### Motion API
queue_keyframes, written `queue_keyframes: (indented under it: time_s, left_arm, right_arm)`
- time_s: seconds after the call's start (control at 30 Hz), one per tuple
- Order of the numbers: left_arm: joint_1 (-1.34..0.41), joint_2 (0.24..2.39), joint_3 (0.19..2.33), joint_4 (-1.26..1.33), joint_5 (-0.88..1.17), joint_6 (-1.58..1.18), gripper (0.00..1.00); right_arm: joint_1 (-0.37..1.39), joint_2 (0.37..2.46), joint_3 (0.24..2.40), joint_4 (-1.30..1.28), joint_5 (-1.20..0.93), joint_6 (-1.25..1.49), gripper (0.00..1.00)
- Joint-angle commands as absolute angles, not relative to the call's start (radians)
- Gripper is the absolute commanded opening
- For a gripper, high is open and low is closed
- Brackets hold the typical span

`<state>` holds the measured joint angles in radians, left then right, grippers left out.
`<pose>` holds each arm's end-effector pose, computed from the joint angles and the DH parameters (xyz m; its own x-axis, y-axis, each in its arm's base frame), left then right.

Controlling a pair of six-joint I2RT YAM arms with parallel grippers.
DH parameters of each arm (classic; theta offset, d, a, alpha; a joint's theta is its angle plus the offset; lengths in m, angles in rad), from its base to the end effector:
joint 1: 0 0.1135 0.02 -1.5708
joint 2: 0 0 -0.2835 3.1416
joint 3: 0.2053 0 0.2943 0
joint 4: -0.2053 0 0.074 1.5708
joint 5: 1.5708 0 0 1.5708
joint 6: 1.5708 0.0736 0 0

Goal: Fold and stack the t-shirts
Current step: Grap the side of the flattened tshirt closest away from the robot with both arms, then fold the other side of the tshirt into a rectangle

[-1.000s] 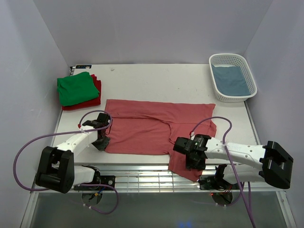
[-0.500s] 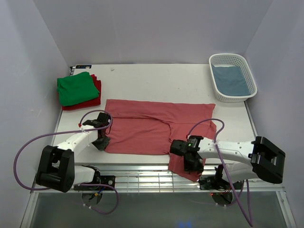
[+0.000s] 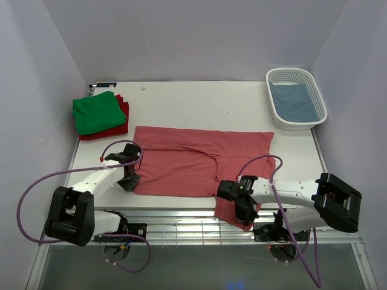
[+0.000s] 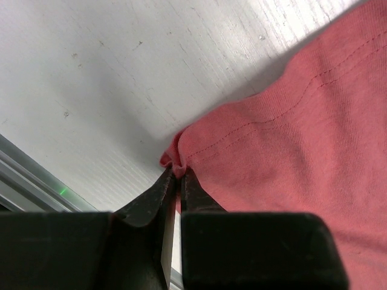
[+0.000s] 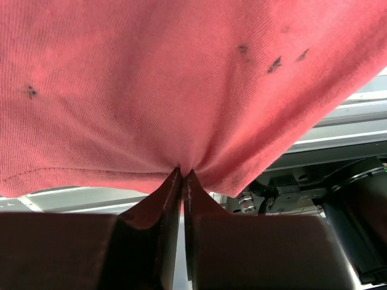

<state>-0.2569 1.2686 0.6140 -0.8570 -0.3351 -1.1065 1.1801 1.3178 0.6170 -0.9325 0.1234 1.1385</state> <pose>0.2085 -0.0297 0.1131 -0.6301 -0.7075 -0.3200 -0.7642 0.6380 0.0941 0.0841 0.1803 0.1013 -0.9951 -0.0499 -0.0854 -0.0405 0.9933 -0.1082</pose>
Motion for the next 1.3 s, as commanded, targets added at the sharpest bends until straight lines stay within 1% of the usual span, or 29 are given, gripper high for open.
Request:
queue_keyframes:
  time_s: [0.0,0.17,0.2,0.3,0.47,0.67,0.8,0.9,1.27]
  left_arm:
    - [-0.249,1.305,0.546,-0.736,-0.302,-1.120,0.16]
    - [-0.249,1.232,0.607,-0.767,-0.304,-1.069,0.08]
    - [-0.250,1.211,0.624,-0.775,-0.305,-1.049,0.08]
    - [-0.249,1.198,0.701,-0.813,-0.314,-1.013,0.06]
    - [-0.249,1.215,0.785,-0.830,-0.302,-0.928,0.03]
    - [-0.249,1.236,0.821,-0.828,-0.319,-0.881,0.02]
    - [-0.249,1.243,0.838,-0.802,-0.281,-0.842,0.02]
    - [-0.249,1.253,0.853,-0.773,-0.255,-0.809,0.03]
    - [-0.250,1.337,0.974,-0.752,-0.226,-0.729,0.04]
  right_arm:
    - [1.189,1.315,0.607,-0.946,0.123,1.144,0.08]
    - [1.190,1.284,0.771,-1.075,0.233,1.158,0.08]
    - [1.187,1.295,0.828,-1.116,0.245,1.154,0.08]
    - [1.184,1.340,0.894,-1.167,0.284,1.134,0.08]
    - [1.160,1.410,0.991,-1.169,0.379,1.100,0.08]
    - [1.011,1.466,1.095,-1.149,0.509,0.944,0.08]
    - [0.886,1.483,1.132,-1.096,0.558,0.836,0.08]
    - [0.823,1.502,1.155,-1.049,0.577,0.758,0.08]
    - [0.701,1.612,1.298,-0.976,0.591,0.598,0.08]
